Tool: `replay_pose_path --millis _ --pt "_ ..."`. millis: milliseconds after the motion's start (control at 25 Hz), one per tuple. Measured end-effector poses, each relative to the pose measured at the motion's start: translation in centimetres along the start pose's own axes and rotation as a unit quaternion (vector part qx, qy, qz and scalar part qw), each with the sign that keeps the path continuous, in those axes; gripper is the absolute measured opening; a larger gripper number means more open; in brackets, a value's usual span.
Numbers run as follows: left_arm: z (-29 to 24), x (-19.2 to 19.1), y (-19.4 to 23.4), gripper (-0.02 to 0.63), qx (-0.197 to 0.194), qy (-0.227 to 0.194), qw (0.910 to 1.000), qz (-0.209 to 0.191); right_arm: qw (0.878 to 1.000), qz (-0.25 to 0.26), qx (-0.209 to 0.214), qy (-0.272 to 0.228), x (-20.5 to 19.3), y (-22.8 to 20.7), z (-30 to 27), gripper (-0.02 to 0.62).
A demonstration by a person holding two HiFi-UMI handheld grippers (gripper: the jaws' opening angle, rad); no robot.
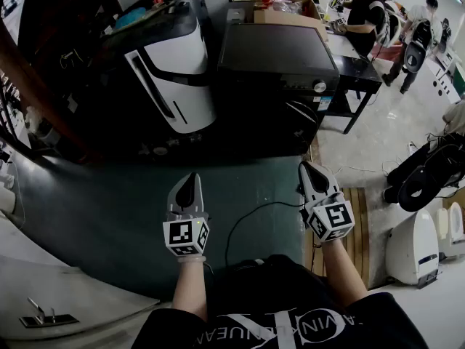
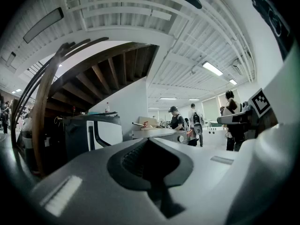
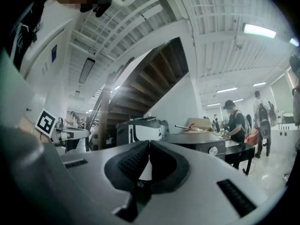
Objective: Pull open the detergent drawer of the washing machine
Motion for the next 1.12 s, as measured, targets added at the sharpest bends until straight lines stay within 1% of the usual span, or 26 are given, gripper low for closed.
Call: replay_pose_path --millis 320,760,920,1120 --pt "0.3 -0.3 0.6 0.011 -0.003 0.0 1.0 0.007 1.0 0.001 -0.001 0.004 -0.4 0.6 -0.1 0.014" --pt "-0.1 -1.8 0.6 0.011 -0.015 0.018 0.9995 0.021 1.0 -0.002 -0.015 0.011 -1.4 0.6 0.1 0.014" --pt "-1.2 -1.8 1.2 0.012 -0.017 0.015 0.9995 0.024 1.0 0.005 -0.008 0.013 -1.3 0.7 -1.3 0.015" --pt "-3.9 -1.8 2.3 0.014 -0.024 0.009 0.9991 0.034 1.0 0.002 -0.003 0.015 -1.5 -0.1 -4.3 0.015"
Point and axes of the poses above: the fingertips, and each gripper's own axes: z backward along the fingers, y to its left, x out of its top, the point moved 5 cm from there along z, backward along the fingers, and after that the axes turned 12 degrees about -x, right-handed, at the moved point
